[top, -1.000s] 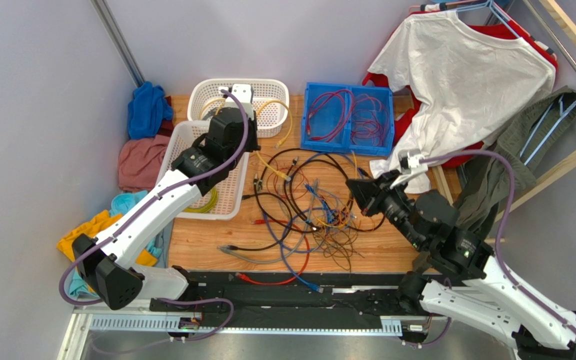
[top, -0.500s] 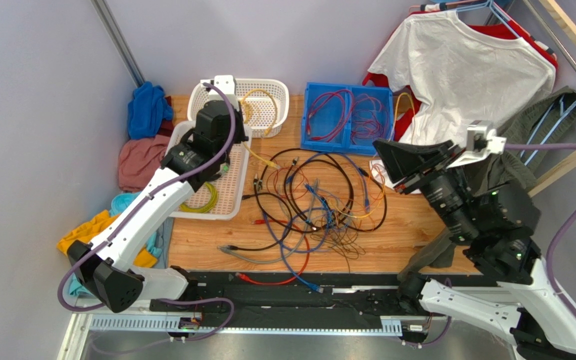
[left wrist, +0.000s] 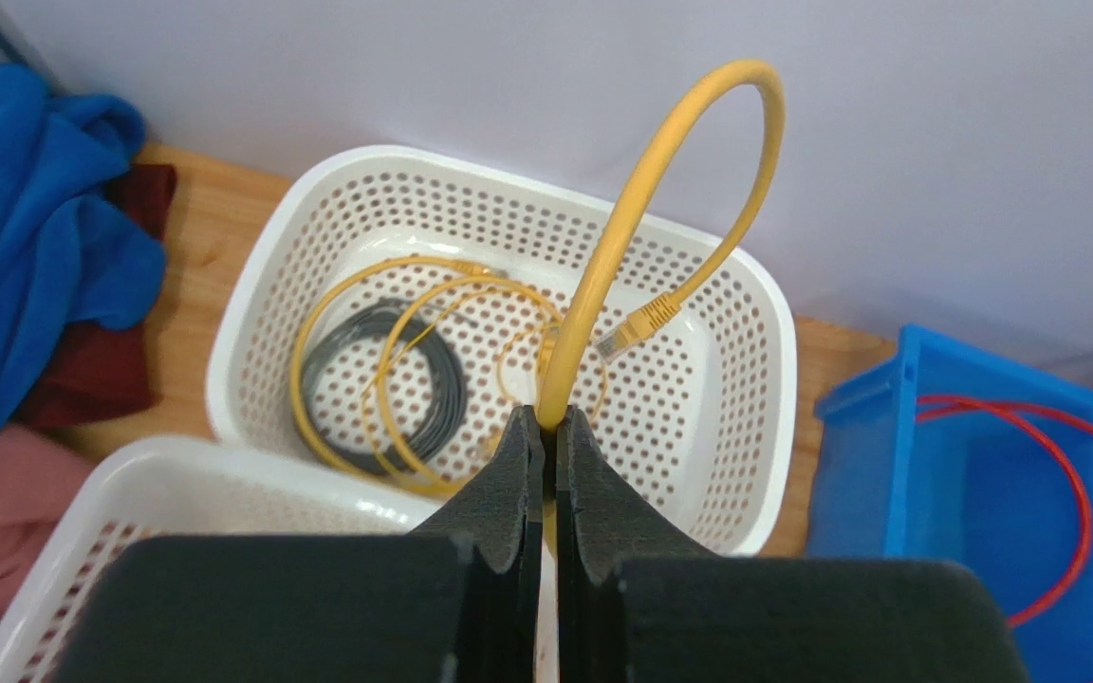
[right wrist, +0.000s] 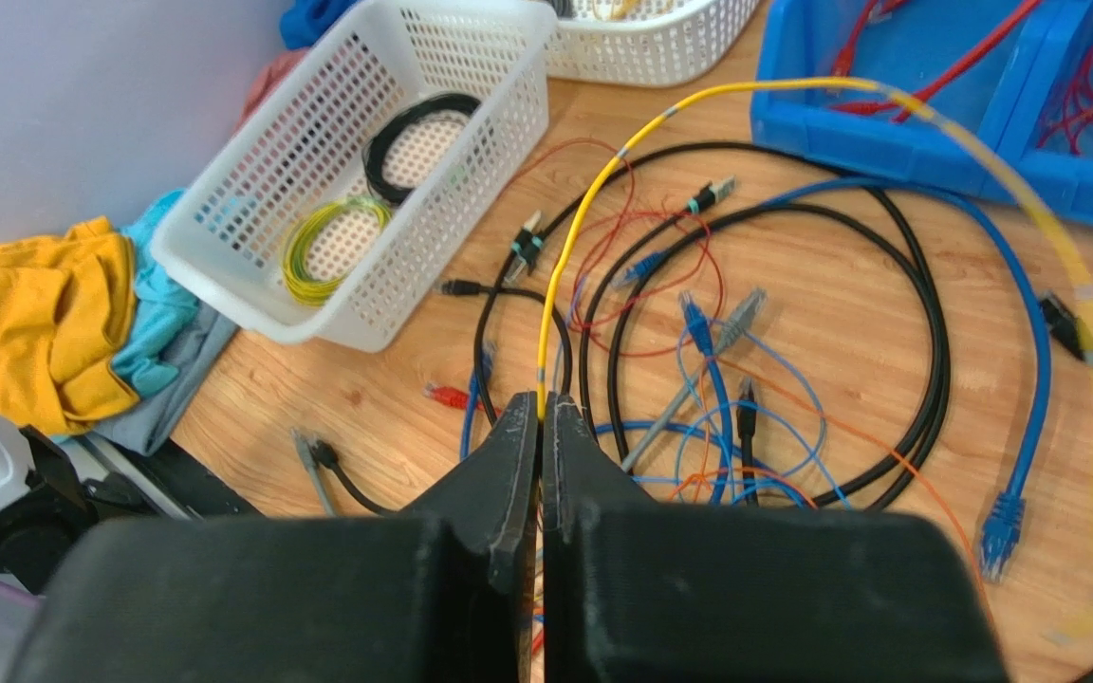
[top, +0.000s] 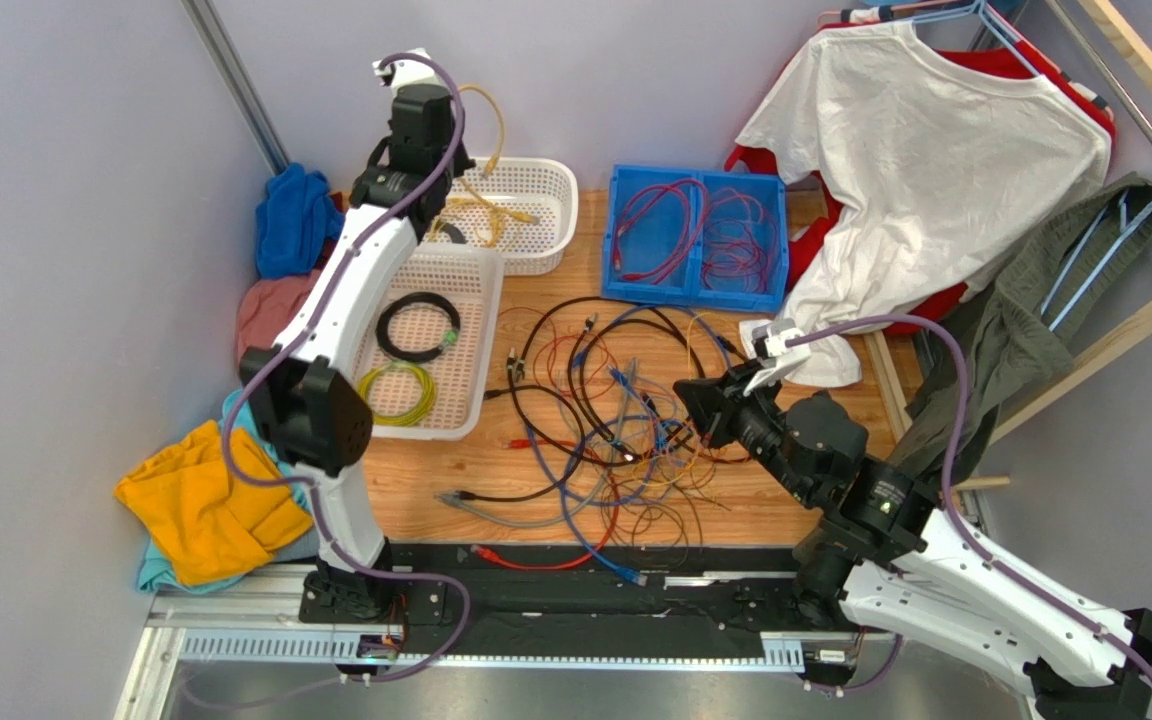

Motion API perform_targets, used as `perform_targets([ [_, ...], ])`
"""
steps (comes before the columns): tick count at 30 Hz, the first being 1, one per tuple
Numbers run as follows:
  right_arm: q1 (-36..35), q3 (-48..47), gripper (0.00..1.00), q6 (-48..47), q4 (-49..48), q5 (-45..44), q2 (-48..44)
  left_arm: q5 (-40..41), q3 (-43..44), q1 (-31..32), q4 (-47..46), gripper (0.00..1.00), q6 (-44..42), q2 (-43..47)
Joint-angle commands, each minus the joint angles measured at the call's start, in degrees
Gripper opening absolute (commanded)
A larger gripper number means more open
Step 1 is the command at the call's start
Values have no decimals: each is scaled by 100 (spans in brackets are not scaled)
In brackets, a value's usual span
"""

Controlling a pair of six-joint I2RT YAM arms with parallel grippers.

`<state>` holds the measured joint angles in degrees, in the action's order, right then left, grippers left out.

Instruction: Untangle the cables

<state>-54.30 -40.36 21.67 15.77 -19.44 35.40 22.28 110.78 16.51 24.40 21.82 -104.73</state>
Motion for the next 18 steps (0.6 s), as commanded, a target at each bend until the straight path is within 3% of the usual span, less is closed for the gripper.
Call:
perform_targets([
  [1, -10, 274, 0, 188, -776, 46, -7, -321, 1275, -218, 11, 0, 155, -1100],
  [6, 7, 257, 0, 75, -839, -24, 397, -541, 2709, -456, 539, 0, 375, -2437],
  [9, 25, 221, 0, 57, -882, -16, 556, -576, 2608, -509, 601, 0, 489, -2518],
  [10, 16, 230, 0, 57, -917, -16, 573, -567, 2467, -509, 522, 5, 472, -2448],
  [11, 34, 248, 0, 65, -944, -7, 600, -550, 2309, -509, 339, 21, 481, -2238],
  [12, 43, 265, 0, 83, -988, 2, 609, -524, 1960, -509, 250, 47, 542, -2097],
  [14, 43, 265, 0, 118, -997, -7, 626, -488, 1615, -509, -31, 70, 647, -1616],
  [15, 43, 248, 0, 118, -988, -7, 626, -523, 1222, -491, -154, 99, 735, -1412],
  [18, 51, 230, 0, 162, -1006, -59, 600, -769, 823, -299, -437, 99, 841, -743],
])
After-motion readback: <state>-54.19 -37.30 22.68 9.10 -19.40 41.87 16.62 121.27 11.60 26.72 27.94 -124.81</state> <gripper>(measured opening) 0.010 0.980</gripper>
